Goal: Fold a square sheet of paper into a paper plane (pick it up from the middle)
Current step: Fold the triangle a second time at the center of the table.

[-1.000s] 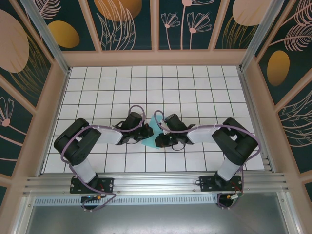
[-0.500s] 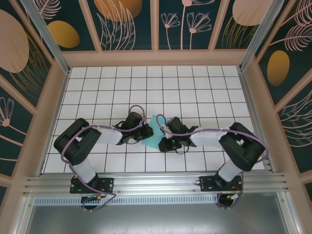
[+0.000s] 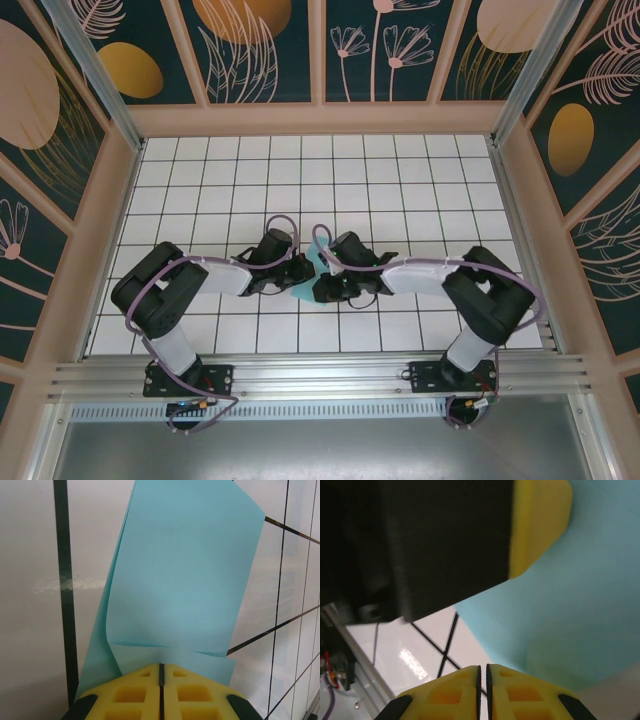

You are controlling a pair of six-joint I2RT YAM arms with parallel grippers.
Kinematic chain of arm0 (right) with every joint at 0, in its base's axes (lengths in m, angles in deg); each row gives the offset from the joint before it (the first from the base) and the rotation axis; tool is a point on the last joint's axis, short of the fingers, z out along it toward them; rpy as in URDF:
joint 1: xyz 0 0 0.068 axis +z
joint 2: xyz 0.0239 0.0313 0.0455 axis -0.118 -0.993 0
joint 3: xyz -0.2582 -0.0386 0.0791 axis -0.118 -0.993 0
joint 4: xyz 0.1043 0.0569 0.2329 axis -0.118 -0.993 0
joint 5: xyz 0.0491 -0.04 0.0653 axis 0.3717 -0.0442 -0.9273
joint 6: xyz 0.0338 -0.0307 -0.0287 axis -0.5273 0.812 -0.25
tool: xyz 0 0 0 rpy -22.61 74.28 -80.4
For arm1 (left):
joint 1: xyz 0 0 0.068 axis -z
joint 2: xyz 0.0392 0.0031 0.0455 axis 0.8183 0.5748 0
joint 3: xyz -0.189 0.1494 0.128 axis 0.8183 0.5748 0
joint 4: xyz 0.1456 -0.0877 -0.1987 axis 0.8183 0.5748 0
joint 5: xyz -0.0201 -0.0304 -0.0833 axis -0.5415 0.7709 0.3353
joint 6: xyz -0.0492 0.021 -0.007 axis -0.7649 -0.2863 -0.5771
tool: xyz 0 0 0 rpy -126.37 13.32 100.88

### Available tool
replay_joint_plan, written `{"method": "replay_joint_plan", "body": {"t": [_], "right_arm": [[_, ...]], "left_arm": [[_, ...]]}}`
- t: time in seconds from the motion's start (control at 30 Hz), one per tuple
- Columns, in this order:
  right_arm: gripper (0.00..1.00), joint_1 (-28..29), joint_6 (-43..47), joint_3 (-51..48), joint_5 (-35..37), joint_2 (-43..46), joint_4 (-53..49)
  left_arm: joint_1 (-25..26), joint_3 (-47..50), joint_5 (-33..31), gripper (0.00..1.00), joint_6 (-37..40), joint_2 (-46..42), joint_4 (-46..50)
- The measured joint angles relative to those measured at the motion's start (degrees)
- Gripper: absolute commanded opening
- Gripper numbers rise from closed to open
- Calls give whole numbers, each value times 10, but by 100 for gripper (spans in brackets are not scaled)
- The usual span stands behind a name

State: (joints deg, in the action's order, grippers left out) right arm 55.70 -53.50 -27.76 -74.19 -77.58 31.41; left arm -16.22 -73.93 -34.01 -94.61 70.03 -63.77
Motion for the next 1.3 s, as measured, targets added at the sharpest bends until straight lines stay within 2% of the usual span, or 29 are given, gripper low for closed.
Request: {"method": "replay_joint_plan", "body": {"t": [0.2, 0.53, 0.8, 0.93, 1.13, 1.3], "right_arm": [[15, -1, -2, -14, -13, -25, 27], [15, -1, 2, -77, -26, 24, 46], [15, -1, -3, -78, -20, 69, -13], [15, -3, -17, -52, -7, 96, -3], [13, -5, -39, -19, 7, 43, 47], [13, -5, -45, -20, 15, -15, 45]], "left_arm": [[0, -1, -1, 8, 0, 1, 1], [0, -2, -2, 7, 0, 2, 2], [0, -2, 0, 7, 0, 2, 2], [0, -2, 0, 8, 0, 2, 2], [0, -3, 0, 8, 0, 2, 2], [0, -5, 0, 8, 0, 2, 5]]}}
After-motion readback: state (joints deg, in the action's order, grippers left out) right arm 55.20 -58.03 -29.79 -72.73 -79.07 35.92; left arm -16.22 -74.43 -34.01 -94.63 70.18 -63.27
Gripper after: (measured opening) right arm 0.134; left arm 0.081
